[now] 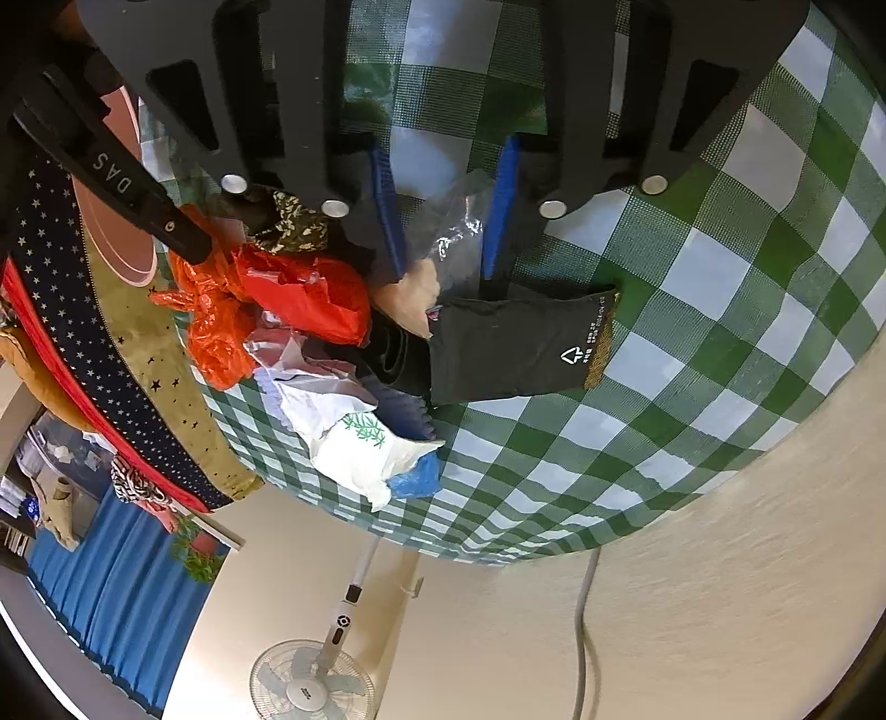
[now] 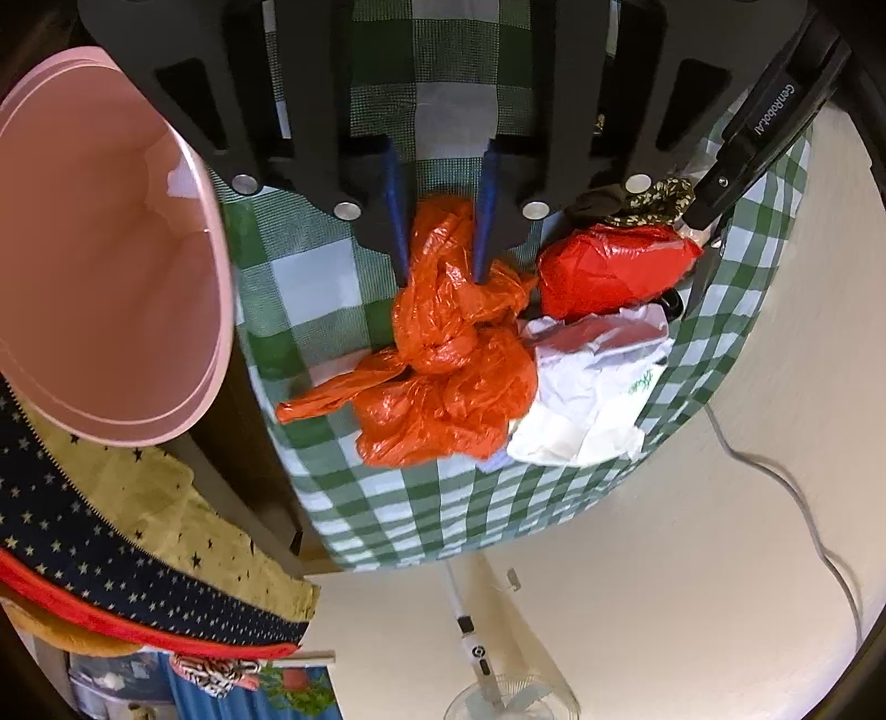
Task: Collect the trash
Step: 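Reach the left tool to the clear plastic bag while the right tool grasps the orange bag, then grasp the clear plastic bag with the left tool while the right tool lifts the orange bag, then carry both bags over the pink bin and open both tools to drop them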
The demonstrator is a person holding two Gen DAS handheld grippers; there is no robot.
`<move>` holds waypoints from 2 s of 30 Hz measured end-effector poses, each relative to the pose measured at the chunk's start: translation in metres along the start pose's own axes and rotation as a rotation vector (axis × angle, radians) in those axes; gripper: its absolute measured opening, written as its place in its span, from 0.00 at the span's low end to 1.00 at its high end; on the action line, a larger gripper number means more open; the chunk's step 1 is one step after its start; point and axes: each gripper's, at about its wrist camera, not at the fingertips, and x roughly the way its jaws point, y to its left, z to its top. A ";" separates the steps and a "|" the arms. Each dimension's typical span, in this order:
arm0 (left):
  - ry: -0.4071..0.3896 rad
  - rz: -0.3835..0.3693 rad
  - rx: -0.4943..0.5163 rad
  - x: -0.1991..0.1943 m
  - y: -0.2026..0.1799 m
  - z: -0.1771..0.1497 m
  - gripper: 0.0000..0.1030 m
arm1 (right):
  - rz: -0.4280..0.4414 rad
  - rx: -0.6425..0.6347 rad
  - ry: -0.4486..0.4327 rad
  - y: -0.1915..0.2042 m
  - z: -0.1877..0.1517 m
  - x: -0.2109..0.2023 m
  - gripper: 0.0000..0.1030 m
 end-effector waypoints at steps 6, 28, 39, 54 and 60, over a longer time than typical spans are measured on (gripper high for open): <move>-0.030 0.010 0.020 -0.008 -0.003 -0.001 0.22 | -0.001 -0.032 -0.038 0.004 0.001 -0.016 0.18; -0.161 -0.005 0.096 -0.062 -0.017 0.006 0.09 | -0.022 -0.080 -0.138 0.003 -0.003 -0.078 0.17; -0.224 -0.043 0.146 -0.083 -0.032 0.007 0.09 | -0.043 -0.087 -0.183 0.000 -0.001 -0.102 0.17; -0.233 -0.086 0.171 -0.086 -0.045 0.004 0.09 | -0.086 -0.076 -0.211 -0.011 0.000 -0.118 0.17; -0.229 -0.096 0.177 -0.084 -0.050 0.003 0.09 | -0.106 -0.070 -0.216 -0.015 0.000 -0.120 0.17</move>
